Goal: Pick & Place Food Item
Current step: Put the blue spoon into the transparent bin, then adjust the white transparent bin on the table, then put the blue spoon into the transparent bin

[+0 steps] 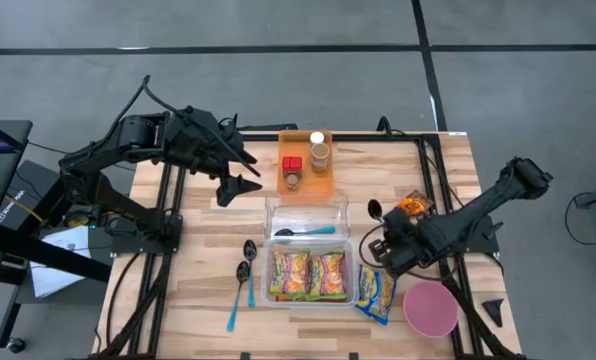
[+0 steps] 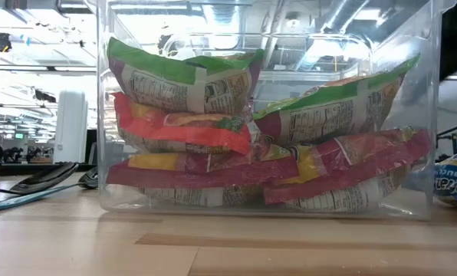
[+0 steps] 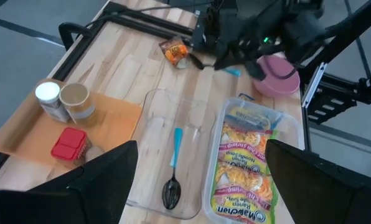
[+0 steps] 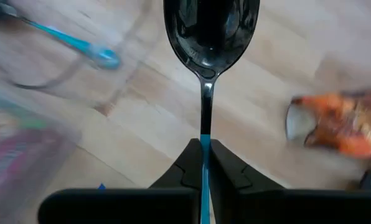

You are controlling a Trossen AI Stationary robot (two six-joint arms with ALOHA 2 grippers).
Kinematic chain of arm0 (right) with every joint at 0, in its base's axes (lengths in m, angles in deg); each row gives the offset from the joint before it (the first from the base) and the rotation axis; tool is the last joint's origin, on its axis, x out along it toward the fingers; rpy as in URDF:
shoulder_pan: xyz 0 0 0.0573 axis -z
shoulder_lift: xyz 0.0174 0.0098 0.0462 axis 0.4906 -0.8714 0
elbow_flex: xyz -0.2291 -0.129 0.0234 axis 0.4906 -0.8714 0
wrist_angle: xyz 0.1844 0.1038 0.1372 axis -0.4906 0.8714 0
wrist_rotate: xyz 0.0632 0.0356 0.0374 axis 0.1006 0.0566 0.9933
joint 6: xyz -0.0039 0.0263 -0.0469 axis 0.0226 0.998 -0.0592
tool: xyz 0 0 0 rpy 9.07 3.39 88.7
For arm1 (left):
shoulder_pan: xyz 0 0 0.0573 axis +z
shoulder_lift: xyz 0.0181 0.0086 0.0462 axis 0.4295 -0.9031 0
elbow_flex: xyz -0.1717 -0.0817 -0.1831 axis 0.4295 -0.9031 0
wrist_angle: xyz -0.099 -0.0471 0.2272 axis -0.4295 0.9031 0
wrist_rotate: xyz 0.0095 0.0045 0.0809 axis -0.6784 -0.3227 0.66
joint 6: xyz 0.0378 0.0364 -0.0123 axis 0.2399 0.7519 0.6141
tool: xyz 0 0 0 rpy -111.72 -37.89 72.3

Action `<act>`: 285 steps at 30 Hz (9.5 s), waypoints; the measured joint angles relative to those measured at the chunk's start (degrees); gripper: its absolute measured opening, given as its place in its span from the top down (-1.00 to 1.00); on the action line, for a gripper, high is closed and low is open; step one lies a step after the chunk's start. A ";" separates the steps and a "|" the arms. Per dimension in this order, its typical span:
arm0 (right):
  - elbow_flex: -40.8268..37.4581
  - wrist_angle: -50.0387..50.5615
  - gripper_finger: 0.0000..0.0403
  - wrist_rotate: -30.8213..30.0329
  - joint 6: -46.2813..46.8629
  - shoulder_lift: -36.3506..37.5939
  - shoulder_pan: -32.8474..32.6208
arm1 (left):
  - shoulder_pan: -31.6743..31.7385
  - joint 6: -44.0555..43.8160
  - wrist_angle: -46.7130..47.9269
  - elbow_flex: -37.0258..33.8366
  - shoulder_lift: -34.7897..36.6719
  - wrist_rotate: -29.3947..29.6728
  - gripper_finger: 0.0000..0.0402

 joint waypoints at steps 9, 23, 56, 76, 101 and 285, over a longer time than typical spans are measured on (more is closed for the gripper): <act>10.31 -0.04 0.98 -5.63 -27.92 0.04 1.57 | -0.01 0.00 7.24 0.00 0.00 0.00 -0.73; 17.40 -16.30 0.97 6.54 -76.71 -0.04 16.86 | -0.01 -0.71 8.46 -6.31 1.34 -0.02 -0.73; 20.14 -36.09 0.96 30.32 -112.07 -19.67 31.75 | -8.69 -31.44 -19.82 -58.93 25.70 -4.02 -0.73; 25.33 -28.63 0.96 34.06 -111.73 -28.26 34.47 | -14.22 -36.00 -21.10 -59.74 25.68 -3.89 -0.73; 25.14 -28.61 0.96 40.96 -105.63 -32.46 37.62 | -14.22 -36.41 -25.05 -59.74 25.68 -3.89 -0.73; 25.27 -31.06 0.91 22.97 -67.10 7.19 16.85 | -41.74 -102.12 -25.42 -59.86 -15.02 7.32 0.94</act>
